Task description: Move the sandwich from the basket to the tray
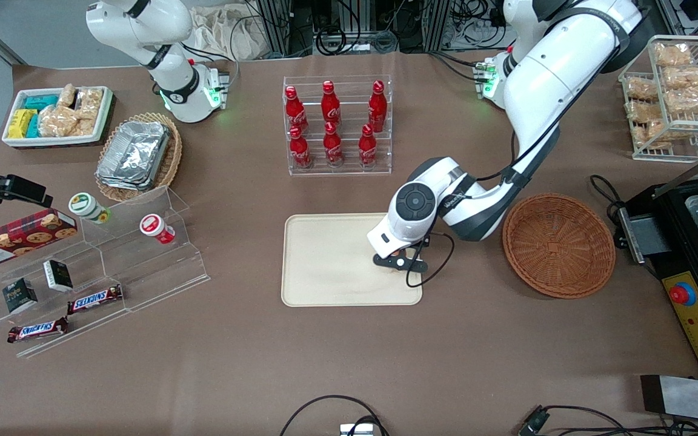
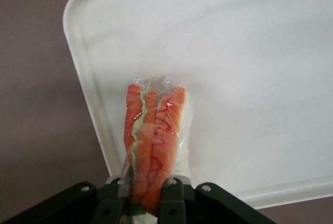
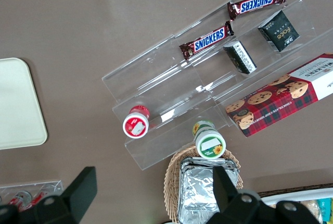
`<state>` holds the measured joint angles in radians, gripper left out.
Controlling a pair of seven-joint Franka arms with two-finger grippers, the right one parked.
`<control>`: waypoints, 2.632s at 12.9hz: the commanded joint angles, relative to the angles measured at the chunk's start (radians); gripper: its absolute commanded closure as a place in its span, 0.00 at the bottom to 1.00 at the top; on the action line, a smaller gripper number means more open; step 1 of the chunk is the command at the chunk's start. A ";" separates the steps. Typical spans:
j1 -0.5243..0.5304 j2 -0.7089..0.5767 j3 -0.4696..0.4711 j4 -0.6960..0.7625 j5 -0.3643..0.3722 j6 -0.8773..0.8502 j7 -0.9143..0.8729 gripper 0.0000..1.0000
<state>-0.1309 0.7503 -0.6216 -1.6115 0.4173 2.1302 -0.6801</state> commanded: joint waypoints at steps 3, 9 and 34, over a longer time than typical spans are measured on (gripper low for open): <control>-0.098 0.026 0.069 0.071 0.021 -0.029 -0.047 0.73; -0.090 0.015 0.071 0.091 0.023 -0.030 -0.088 0.17; 0.292 -0.358 0.068 0.291 -0.072 -0.621 0.204 0.00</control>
<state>0.1295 0.4039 -0.5472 -1.3347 0.3722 1.5458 -0.5211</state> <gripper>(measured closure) 0.000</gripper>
